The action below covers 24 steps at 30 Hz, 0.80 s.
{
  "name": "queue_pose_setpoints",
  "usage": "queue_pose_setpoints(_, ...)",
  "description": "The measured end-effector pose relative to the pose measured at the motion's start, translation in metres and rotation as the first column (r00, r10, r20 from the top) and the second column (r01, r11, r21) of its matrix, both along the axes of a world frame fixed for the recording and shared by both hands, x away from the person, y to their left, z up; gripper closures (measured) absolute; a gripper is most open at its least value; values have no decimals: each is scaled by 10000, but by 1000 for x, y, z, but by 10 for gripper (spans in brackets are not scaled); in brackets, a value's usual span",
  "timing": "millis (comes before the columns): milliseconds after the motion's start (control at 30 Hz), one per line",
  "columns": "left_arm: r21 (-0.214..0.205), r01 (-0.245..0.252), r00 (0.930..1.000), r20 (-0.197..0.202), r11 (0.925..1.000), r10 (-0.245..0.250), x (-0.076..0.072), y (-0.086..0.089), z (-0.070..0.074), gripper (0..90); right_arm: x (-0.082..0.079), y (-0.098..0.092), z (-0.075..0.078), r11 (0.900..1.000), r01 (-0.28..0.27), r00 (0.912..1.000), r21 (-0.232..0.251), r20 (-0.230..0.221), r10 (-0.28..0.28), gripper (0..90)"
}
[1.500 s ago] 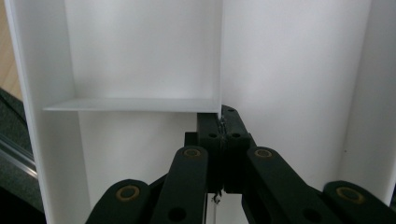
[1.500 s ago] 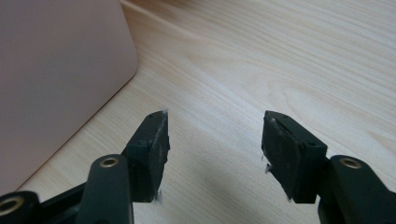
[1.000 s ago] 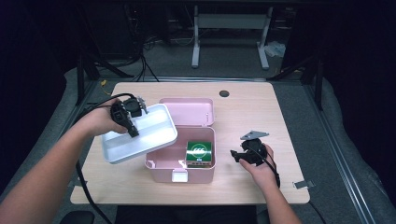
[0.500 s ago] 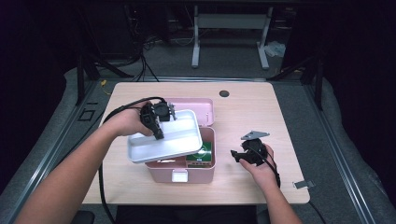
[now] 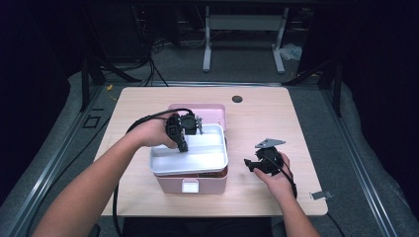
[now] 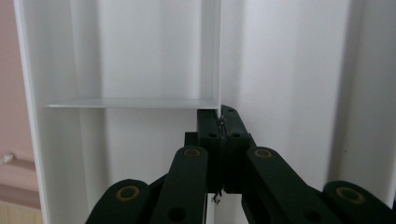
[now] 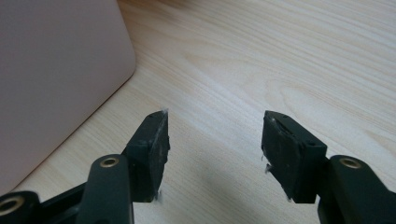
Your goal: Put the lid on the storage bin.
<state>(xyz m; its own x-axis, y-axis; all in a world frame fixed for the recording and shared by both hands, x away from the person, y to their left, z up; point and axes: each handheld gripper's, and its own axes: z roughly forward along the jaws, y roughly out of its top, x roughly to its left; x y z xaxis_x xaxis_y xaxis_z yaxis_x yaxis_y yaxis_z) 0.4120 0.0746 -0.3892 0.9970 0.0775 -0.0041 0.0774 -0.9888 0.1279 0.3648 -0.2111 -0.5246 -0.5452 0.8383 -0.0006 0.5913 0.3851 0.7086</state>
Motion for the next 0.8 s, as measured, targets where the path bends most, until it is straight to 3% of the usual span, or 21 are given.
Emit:
queue_pose_setpoints(233, -67, 203, 9997, 103, 9998, -203, -1, -3, -6, 889, 0, 1, 0, 9999, 42, 10000, -93, 29, -41, 410)
queue_pose_setpoints(400, -62, 685, 9976, 106, 9976, -684, -5, -5, -10, 892, 0, 1, -1, 9999, 48, 10000, -98, 18, -48, 410)
queue_pose_setpoints(800, -83, 550, 9985, -22, 9985, -550, -4, -5, -29, 886, 2, 1, -2, 10000, 10, 10000, -88, -34, -10, 410)
